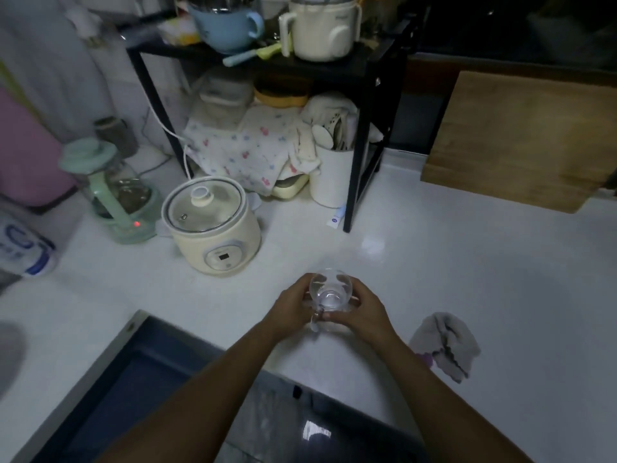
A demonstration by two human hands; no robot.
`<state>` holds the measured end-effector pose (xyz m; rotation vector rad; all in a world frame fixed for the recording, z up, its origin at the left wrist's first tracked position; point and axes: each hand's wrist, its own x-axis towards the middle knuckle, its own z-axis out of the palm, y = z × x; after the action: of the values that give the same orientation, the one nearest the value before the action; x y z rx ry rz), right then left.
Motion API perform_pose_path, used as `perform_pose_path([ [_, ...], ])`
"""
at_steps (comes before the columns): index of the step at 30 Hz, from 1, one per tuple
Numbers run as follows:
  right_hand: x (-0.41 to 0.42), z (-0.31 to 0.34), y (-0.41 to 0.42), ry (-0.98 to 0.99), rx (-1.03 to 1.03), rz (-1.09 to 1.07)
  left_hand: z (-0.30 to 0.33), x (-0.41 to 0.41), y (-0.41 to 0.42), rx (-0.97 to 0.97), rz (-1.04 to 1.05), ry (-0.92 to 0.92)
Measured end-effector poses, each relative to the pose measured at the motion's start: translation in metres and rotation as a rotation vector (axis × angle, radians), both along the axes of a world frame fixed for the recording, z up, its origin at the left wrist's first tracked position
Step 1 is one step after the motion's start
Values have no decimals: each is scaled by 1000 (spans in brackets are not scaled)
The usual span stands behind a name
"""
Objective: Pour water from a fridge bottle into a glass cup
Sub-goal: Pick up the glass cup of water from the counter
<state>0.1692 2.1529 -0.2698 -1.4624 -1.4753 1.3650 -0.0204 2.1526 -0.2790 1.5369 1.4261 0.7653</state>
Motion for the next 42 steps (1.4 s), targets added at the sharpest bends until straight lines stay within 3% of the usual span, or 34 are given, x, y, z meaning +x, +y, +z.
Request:
perform_pose_path([
  [8,-113,40,-12,65,16,330,48,-104,-76,42,322,-32],
  [16,-272,73,-85,143,-33,691,83,-234,-210,72,672,-15],
  [33,-564,54,-397,79,-91,1282,68,-430,-578,69,1250,-97],
  [42,-675,22,-525,84,-154,1453,28,-512,-709,22,1427,-108],
])
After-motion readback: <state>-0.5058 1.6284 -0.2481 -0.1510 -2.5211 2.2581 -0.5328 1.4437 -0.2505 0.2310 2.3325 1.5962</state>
